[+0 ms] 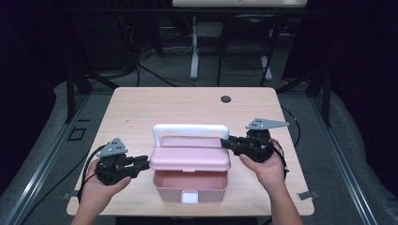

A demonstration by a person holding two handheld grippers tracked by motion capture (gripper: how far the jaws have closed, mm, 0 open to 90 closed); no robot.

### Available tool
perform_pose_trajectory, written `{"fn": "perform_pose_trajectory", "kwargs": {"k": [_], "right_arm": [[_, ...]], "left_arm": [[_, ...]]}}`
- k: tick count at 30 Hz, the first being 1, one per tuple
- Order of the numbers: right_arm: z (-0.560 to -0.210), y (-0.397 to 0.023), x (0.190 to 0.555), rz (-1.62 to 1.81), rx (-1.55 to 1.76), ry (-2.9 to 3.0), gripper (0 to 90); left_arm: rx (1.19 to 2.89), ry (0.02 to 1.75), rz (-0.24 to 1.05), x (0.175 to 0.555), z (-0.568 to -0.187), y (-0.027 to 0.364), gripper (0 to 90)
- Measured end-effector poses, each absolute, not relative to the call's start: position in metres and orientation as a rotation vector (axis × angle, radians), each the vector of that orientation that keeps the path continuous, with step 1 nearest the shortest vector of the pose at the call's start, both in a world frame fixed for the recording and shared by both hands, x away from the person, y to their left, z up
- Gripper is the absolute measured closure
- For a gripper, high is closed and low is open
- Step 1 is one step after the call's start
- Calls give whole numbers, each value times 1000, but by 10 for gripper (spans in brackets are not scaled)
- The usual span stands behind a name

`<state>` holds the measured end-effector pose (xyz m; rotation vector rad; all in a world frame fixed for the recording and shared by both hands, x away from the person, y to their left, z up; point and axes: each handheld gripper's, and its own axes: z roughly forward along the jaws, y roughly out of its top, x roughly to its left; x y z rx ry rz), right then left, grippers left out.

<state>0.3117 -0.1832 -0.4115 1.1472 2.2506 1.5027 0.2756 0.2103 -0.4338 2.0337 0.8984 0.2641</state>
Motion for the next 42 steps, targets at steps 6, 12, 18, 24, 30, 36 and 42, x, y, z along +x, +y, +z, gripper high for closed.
{"fn": "perform_pose_trajectory", "kwargs": {"k": [6,12,18,24,30,36,42], "right_arm": [[-411,-183,312,1503,1149,2248,742],[-412,-184,312,1510,1154,2241,741],[-412,-184,313,1512,1157,2231,738],[-413,-184,313,1505,1157,2221,712],[-413,-184,313,1509,1169,2198,681],[-412,-186,312,1508,1168,2195,678],[-412,-186,312,1506,1165,2192,650]], "left_arm": [[2038,885,260,275,-434,207,718],[2034,870,252,272,-433,203,699],[2033,861,265,271,-431,202,685],[2038,856,265,270,-431,200,684],[2031,850,270,269,-429,200,684],[2030,845,278,268,-428,199,682],[2024,844,284,268,-427,199,674]]}}
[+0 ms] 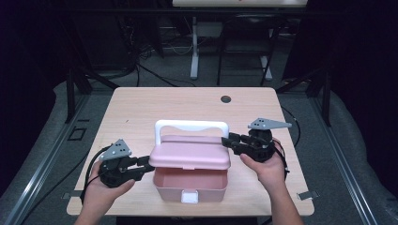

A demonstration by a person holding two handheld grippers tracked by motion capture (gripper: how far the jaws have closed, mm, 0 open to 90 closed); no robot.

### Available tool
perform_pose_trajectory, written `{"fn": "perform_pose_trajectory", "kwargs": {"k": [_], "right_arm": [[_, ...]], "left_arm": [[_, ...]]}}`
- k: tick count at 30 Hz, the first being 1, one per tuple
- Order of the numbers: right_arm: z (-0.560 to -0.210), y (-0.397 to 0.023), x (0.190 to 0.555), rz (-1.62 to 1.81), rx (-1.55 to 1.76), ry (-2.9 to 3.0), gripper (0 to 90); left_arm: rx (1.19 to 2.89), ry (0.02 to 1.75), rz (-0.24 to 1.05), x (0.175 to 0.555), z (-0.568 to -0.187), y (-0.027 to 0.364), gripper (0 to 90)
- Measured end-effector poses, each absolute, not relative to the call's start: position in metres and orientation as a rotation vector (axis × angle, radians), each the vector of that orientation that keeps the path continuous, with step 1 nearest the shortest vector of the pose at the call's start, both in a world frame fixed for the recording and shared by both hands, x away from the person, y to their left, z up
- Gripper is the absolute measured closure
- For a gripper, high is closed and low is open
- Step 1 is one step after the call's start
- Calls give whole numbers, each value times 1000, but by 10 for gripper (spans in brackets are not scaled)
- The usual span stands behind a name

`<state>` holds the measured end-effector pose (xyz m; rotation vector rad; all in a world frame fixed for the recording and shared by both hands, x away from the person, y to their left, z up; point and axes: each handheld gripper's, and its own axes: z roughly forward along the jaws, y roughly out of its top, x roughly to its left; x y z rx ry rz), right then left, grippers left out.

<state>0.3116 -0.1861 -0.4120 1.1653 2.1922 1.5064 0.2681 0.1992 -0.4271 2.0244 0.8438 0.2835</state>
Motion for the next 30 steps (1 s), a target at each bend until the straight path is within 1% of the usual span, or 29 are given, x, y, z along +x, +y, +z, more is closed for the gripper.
{"fn": "perform_pose_trajectory", "kwargs": {"k": [7,12,30], "right_arm": [[-410,-190,309,1517,1169,2166,641],[-409,-191,307,1524,1171,2160,641],[-406,-198,295,1518,1166,2120,642]], "left_arm": [[2009,845,301,267,-425,199,667],[1994,847,342,267,-422,201,660],[1967,818,360,271,-415,199,664]]}}
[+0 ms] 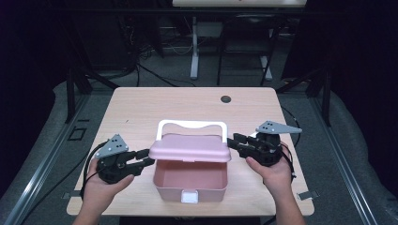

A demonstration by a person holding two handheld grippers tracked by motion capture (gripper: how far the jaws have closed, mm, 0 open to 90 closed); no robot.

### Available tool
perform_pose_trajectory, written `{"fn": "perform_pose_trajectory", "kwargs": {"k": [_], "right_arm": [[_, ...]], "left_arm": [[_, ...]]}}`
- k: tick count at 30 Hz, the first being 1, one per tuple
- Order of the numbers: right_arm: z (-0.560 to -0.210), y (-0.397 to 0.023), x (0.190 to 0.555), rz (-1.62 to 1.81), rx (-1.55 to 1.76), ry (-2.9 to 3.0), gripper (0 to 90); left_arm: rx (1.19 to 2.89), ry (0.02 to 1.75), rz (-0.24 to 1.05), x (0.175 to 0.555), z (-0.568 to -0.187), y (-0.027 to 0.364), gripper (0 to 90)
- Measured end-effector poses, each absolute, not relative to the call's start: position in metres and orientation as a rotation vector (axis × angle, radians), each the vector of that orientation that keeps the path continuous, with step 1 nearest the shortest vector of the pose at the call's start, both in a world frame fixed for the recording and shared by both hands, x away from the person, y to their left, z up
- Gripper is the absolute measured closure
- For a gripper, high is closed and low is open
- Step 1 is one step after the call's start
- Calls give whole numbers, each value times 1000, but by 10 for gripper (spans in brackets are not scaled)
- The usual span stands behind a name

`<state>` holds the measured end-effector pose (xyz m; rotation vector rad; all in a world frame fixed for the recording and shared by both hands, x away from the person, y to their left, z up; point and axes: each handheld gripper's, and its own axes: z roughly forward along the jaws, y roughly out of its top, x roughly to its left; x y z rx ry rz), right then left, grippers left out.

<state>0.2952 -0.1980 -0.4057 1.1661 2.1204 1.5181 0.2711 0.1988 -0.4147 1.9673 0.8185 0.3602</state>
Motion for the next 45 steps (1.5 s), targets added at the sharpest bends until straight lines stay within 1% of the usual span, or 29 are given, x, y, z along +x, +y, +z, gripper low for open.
{"fn": "perform_pose_trajectory", "kwargs": {"k": [19,27,33,35,45], "right_arm": [[-406,-210,279,1480,1193,2089,639],[-408,-208,270,1451,1207,2078,639],[-417,-198,269,1401,1216,2077,644],[-420,-196,266,1384,1229,2068,643],[-433,-196,262,1351,1242,2124,635]], "left_arm": [[1936,800,383,280,-407,198,671],[1923,803,391,283,-405,198,671],[1920,809,403,283,-404,197,669],[1917,810,390,284,-405,197,666],[1906,808,398,287,-404,197,665]]}}
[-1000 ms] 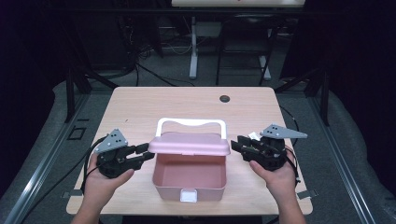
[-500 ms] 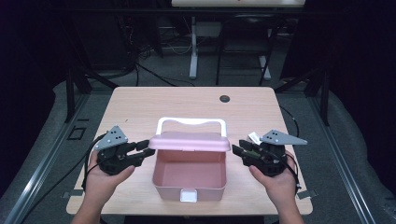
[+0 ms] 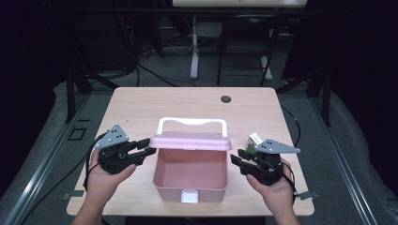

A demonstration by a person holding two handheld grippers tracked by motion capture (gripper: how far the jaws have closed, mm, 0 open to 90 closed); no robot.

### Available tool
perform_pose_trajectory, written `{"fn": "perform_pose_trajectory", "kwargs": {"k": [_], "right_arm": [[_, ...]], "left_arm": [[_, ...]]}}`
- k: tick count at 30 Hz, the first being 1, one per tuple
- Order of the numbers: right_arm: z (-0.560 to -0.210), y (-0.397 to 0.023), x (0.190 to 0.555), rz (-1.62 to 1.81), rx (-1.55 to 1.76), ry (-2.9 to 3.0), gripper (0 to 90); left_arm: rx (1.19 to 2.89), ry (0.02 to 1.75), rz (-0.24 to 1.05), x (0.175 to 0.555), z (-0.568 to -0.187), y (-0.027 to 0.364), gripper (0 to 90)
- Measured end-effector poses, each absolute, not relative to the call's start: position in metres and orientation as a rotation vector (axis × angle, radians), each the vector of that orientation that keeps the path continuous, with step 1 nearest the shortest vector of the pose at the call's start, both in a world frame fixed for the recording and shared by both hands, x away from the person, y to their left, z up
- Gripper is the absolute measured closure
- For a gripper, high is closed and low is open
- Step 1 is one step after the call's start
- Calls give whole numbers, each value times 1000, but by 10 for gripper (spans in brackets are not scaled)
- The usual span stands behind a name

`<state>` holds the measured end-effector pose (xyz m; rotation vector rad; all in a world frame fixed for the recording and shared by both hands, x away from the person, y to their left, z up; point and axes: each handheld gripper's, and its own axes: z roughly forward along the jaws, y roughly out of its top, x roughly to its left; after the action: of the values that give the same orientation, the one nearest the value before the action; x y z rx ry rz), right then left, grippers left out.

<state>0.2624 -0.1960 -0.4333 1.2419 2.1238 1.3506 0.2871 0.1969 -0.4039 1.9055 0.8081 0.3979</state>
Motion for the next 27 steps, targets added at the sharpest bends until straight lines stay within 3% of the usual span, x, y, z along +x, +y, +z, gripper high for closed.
{"fn": "perform_pose_trajectory", "kwargs": {"k": [27], "right_arm": [[-480,-171,278,1218,1293,2215,606]], "left_arm": [[1905,794,419,287,-403,195,665]]}}
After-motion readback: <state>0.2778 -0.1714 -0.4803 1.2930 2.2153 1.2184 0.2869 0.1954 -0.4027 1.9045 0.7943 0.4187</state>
